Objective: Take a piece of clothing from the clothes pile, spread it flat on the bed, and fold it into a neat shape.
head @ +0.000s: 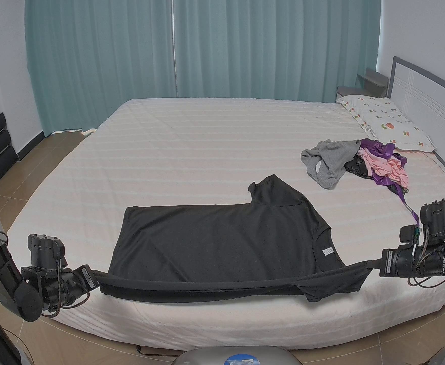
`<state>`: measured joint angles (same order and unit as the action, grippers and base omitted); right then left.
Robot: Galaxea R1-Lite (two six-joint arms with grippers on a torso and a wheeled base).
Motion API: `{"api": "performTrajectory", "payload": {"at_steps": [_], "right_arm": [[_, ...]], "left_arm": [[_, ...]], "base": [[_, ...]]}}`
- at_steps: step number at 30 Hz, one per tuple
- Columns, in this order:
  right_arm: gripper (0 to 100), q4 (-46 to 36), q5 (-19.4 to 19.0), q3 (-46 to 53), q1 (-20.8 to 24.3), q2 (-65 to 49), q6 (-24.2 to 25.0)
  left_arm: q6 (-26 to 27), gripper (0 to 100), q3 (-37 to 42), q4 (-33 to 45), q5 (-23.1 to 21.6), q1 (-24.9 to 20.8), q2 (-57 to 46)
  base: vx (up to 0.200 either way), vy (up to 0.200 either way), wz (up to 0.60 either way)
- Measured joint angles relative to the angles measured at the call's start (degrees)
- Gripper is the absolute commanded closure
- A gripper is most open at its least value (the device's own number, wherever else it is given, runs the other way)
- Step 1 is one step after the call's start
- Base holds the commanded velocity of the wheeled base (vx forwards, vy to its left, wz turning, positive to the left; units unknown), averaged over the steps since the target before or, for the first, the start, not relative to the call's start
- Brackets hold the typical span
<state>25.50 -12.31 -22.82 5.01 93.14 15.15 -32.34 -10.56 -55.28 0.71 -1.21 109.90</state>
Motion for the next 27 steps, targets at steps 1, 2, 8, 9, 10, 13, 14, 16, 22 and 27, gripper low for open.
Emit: {"api": "performTrajectory", "payload": {"at_steps": [1, 2, 8, 9, 10, 13, 14, 16, 22, 27], "right_arm": [[100, -0.51, 0.0, -0.09, -0.02, -0.48, -0.05], [100, -1.17, 0.02, -0.22, -0.02, -0.99, -0.1], [100, -2.24, 0.11, -0.57, 0.22, -2.27, -0.33], [100, -2.24, 0.13, -0.6, 0.22, -2.21, -0.46], [100, -2.16, 0.13, -0.63, 0.22, -2.07, -0.66], [100, -2.02, 0.2, -0.68, 0.2, -1.62, -1.12], [100, -1.97, 0.2, -0.74, 0.2, -1.46, -1.22], [100, -1.97, 0.22, -1.01, 0.22, -1.07, -1.23], [100, -1.89, 0.22, -2.61, 0.26, 1.13, -1.23], [100, -1.76, 0.17, -4.99, 0.41, 4.61, -1.1]], "left_arm": [[0.0, 100, 0.15, -0.02, 0.0, 0.0, -0.11], [0.0, 100, 0.28, -0.04, -0.02, 0.0, -0.3], [0.05, 100, 0.5, 0.46, 0.0, 0.24, -2.88], [0.05, 100, 0.52, 0.51, 0.0, 0.24, -3.25], [0.1, 100, 0.59, 0.57, 0.02, 0.24, -3.58], [0.11, 100, 0.65, 0.62, 0.05, 0.16, -4.04], [0.07, 100, 0.67, 0.62, 0.05, 0.11, -4.02], [0.0, 100, 0.61, 0.35, 0.11, -0.17, -3.45], [-0.34, 100, -2.34, 0.18, 0.18, -0.77, -0.02], [-0.55, 100, -6.39, 0.24, 0.27, -0.91, 2.95]], "base": [[0.0, 0.0, 0.0], [0.0, 0.0, 0.0], [0.0, 0.0, 0.0], [0.0, 0.0, 0.0], [0.0, 0.0, 0.0], [0.0, 0.0, 0.0], [0.0, 0.0, 0.0], [0.0, 0.0, 0.0], [0.0, 0.0, 0.0], [0.0, 0.0, 0.0]]}}
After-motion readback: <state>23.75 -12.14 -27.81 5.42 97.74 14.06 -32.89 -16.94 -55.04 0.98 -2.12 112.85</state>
